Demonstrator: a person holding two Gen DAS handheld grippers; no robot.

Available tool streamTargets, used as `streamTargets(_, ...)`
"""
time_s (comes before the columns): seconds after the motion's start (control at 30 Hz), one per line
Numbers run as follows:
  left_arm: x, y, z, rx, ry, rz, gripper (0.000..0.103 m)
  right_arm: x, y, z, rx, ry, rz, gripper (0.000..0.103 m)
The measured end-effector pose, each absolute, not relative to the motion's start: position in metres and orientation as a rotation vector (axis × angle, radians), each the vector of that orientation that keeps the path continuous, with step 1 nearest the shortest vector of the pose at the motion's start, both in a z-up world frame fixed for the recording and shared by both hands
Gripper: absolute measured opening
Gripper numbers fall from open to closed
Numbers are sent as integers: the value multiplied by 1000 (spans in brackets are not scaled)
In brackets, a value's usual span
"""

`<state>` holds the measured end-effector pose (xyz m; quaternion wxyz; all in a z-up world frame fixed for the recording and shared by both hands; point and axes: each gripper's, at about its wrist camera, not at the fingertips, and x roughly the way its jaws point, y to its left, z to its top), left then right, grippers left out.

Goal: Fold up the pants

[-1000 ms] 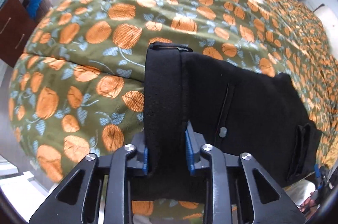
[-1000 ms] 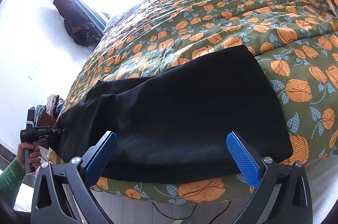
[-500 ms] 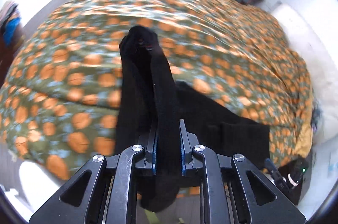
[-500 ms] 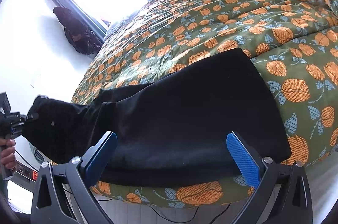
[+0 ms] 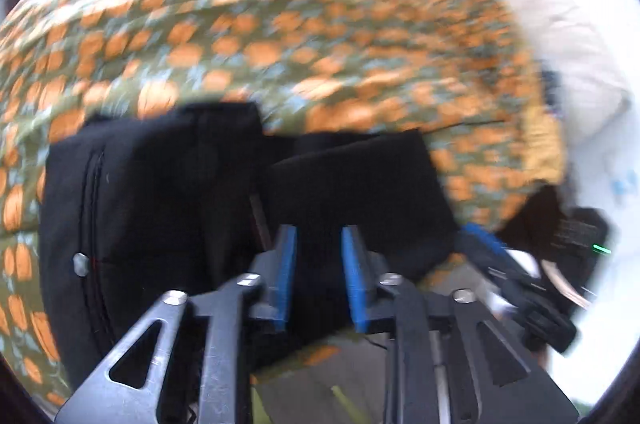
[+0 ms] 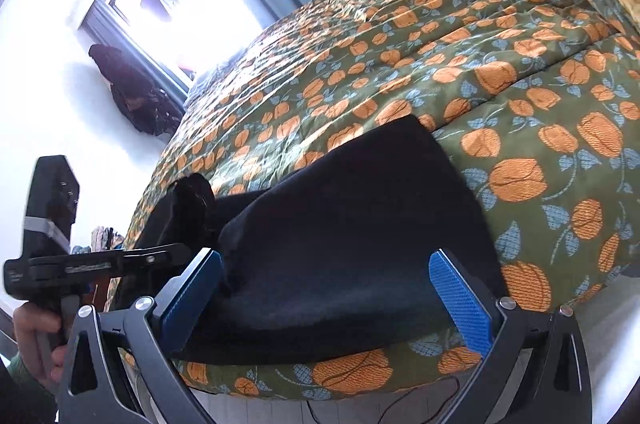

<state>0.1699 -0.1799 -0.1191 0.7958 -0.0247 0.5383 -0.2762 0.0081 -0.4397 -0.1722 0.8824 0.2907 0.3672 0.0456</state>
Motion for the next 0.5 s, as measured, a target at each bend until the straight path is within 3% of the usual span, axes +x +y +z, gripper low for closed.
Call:
streamTargets(0.03, 164, -170, -100, -44, 1104, -611, 55, 7, -442, -172, 614, 760, 88, 103)
streamTargets(0.1, 157, -148, -77, -30, 1021, -606, 65, 9, -448, -174, 634, 761, 78, 103)
streamTargets(0.27, 154, -70, -55, 34, 902, -377, 67, 20, -435, -179, 663, 806, 168, 103)
streamTargets(0.37, 149, -30, -81, 7, 931, -233, 58, 26, -409, -169, 629, 801, 341, 103)
streamTargets(0.43, 144, -17, -105, -54, 993, -204, 40, 32, -386, -158, 597, 791, 522, 103)
streamTargets(0.5, 138, -14, -130, -101, 1042, -214, 32, 41, -361, -152, 551, 827, 699, 103)
